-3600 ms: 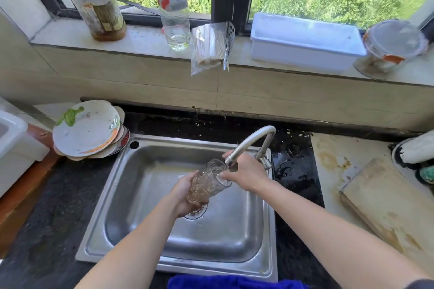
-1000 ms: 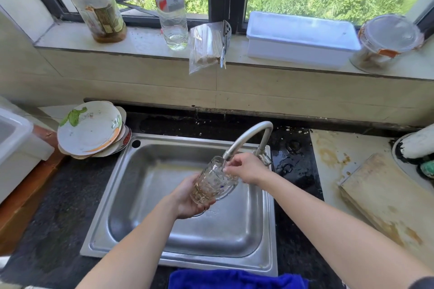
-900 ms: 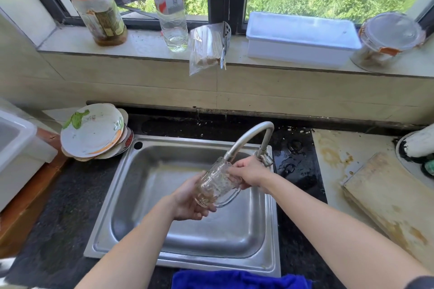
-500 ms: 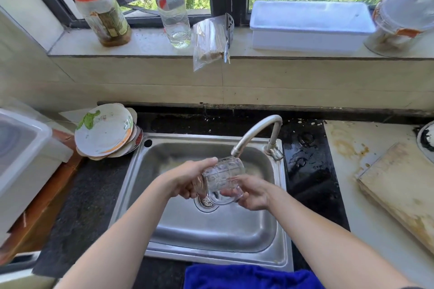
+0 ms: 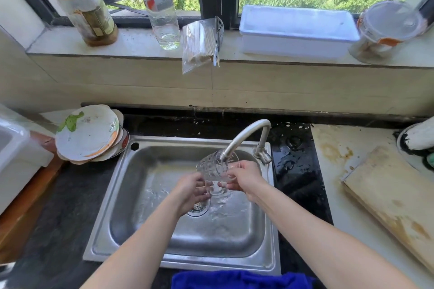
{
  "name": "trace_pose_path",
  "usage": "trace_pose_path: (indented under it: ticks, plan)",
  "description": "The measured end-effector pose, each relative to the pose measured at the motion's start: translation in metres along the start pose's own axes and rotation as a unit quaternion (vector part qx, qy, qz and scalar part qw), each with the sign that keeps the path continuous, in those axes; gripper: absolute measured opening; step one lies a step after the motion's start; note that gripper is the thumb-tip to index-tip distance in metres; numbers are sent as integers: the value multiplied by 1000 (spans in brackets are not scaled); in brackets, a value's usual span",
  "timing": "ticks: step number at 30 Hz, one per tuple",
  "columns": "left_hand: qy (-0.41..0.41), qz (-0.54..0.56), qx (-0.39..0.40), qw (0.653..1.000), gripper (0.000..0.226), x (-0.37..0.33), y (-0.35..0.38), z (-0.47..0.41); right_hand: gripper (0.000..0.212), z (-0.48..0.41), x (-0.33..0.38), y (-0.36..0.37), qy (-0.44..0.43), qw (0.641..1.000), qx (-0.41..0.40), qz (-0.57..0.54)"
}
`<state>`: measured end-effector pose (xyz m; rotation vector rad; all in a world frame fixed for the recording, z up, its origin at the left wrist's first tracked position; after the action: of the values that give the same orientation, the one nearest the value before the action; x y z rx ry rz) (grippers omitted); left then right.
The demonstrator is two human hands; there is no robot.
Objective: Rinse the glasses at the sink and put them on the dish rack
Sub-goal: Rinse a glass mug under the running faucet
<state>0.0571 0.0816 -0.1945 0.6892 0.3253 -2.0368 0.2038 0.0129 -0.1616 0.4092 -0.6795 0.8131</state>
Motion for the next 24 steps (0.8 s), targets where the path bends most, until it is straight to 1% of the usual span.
trace_pose_path:
  ticks: [2, 4, 5, 6, 8, 10, 12, 14, 15, 17, 18, 19, 20, 21, 22, 23, 24]
  plan:
    - [-3, 23, 28, 999, 19, -6, 4, -3, 4, 3, 9, -3, -37, 999, -8, 21]
    - [-10, 78, 70, 994, 23, -15, 11, -6, 5, 6, 21, -5, -91, 994, -15, 63]
    - [-10, 90, 87, 992, 30, -21, 15, -8, 6, 8, 28, -5, -122, 988, -14, 94]
    - [-8, 77, 95, 992, 38, -28, 18, -10, 8, 9, 35, -4, -152, 980, -8, 130]
    - [-12, -3, 81, 997, 49, -39, 19, -13, 18, 13, 50, 0, -218, 950, 3, 225]
    - [-30, -90, 76, 993, 49, -41, 19, -15, 26, 18, 64, 5, -271, 903, 4, 335]
    - [-67, -139, 119, 981, 46, -34, 25, -13, 28, 23, 73, 12, -306, 854, 17, 421]
    - [-97, -167, 164, 967, 41, -25, 33, -12, 22, 24, 74, 21, -320, 809, 32, 492]
    - [-103, -168, 166, 966, 36, -23, 36, -12, 21, 24, 74, 24, -324, 796, 35, 510]
    - [-88, -152, 147, 973, 27, -23, 37, -19, 22, 25, 74, 21, -338, 793, 35, 505]
    - [-80, -137, 134, 978, 26, -23, 35, -24, 21, 33, 80, 16, -381, 782, 18, 493]
    - [-77, -124, 120, 982, 26, -23, 31, -27, 20, 44, 86, 10, -445, 752, -6, 487]
    - [-78, -118, 106, 984, 25, -23, 26, -31, 21, 59, 89, 7, -510, 708, -21, 489]
    - [-79, -121, 93, 985, 24, -23, 19, -34, 22, 71, 83, 9, -561, 655, -15, 505]
    - [-84, -136, 87, 983, 24, -23, 15, -35, 24, 79, 70, 15, -590, 607, 14, 532]
    - [-89, -164, 83, 979, 25, -22, 13, -35, 26, 79, 53, 24, -595, 570, 54, 564]
    - [-94, -195, 85, 973, 27, -23, 15, -33, 33, 75, 37, 36, -582, 544, 98, 597]
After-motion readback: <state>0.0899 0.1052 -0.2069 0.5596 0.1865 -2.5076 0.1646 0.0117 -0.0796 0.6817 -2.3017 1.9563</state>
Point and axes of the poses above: each hand's wrist, its own z-axis away from the middle knuckle, its own y-axis out of the palm, x = y × z, the point moved 10 cm from there along -z, towards the middle knuckle, and after that the axes turned 7 degrees about -z, right-handed, at the moved point
